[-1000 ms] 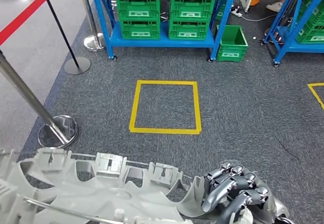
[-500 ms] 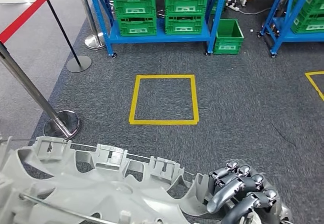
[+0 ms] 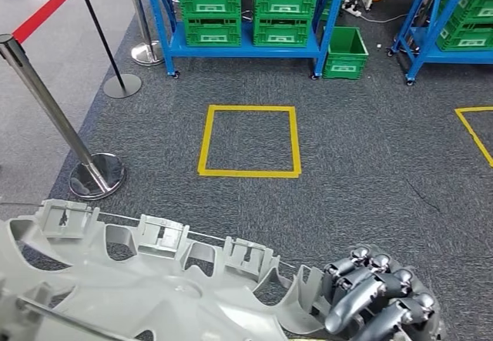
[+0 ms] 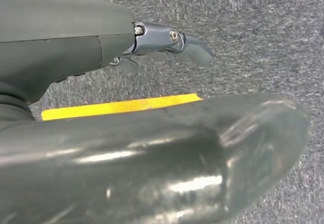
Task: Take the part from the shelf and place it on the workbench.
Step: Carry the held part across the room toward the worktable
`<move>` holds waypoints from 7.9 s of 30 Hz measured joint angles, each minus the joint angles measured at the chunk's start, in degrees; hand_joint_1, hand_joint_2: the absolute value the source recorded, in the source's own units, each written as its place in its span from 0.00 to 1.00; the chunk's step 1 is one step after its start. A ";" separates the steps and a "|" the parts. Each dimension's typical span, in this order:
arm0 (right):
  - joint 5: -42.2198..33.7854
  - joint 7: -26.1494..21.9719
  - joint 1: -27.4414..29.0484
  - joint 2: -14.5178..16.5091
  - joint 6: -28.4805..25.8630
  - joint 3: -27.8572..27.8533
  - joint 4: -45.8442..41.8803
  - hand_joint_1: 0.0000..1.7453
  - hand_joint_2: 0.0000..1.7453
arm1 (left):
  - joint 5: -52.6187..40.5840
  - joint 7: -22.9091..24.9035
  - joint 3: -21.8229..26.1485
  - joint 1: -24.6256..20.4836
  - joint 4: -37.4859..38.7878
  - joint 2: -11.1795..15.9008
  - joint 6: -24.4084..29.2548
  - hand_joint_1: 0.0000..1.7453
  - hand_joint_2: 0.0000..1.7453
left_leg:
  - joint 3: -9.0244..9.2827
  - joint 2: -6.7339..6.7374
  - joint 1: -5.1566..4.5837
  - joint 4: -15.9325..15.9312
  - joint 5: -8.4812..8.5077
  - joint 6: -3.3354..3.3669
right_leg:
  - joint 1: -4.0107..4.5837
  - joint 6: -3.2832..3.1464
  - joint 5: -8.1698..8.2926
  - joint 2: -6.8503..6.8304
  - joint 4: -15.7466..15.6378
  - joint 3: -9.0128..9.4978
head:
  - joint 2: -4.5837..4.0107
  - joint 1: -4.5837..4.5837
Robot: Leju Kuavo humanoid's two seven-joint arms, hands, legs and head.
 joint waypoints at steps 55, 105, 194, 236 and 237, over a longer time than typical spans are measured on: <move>-2.65 -0.20 1.44 5.06 13.75 -11.71 -1.59 1.00 1.00 | 4.26 -0.84 -0.18 1.25 0.00 1.48 1.78 0.00 0.00 | -4.37 -4.62 0.42 3.17 1.28 -2.67 | -0.02 -2.04 0.54 5.66 -4.79 5.11 | 0.00 0.59; -1.90 -0.49 7.89 3.54 7.21 -12.88 -2.64 1.00 1.00 | 5.15 -5.25 0.70 2.01 0.00 -2.82 2.36 0.00 0.00 | -3.22 3.77 -0.31 2.11 0.38 -2.26 | 0.51 -2.06 -0.86 -1.38 -4.78 5.99 | 0.01 1.77; 10.88 -0.51 15.59 0.69 -9.09 -32.03 -2.37 1.00 1.00 | 6.53 -5.66 2.55 2.11 -0.04 -5.26 1.16 0.00 0.00 | -3.48 2.18 -0.46 1.94 0.29 -0.98 | -0.19 -0.17 -1.88 -2.42 -3.24 5.85 | 0.01 1.61; 29.71 0.57 18.59 -0.99 -30.64 -10.46 -2.35 1.00 1.00 | 6.82 -5.84 3.19 2.47 -0.04 -5.53 1.89 0.00 0.00 | -11.46 -0.81 -0.23 17.08 -5.54 -3.07 | -0.29 -2.66 -1.63 2.36 -5.24 6.75 | 0.01 0.84; 30.04 0.67 18.88 -1.07 -31.75 -10.61 -2.43 1.00 1.00 | 6.79 -5.84 3.19 2.47 -0.04 -5.53 1.89 0.00 0.00 | -10.14 -1.09 -0.15 14.14 -3.46 -3.03 | -0.35 -2.58 -1.60 2.92 -5.24 6.79 | 0.01 0.83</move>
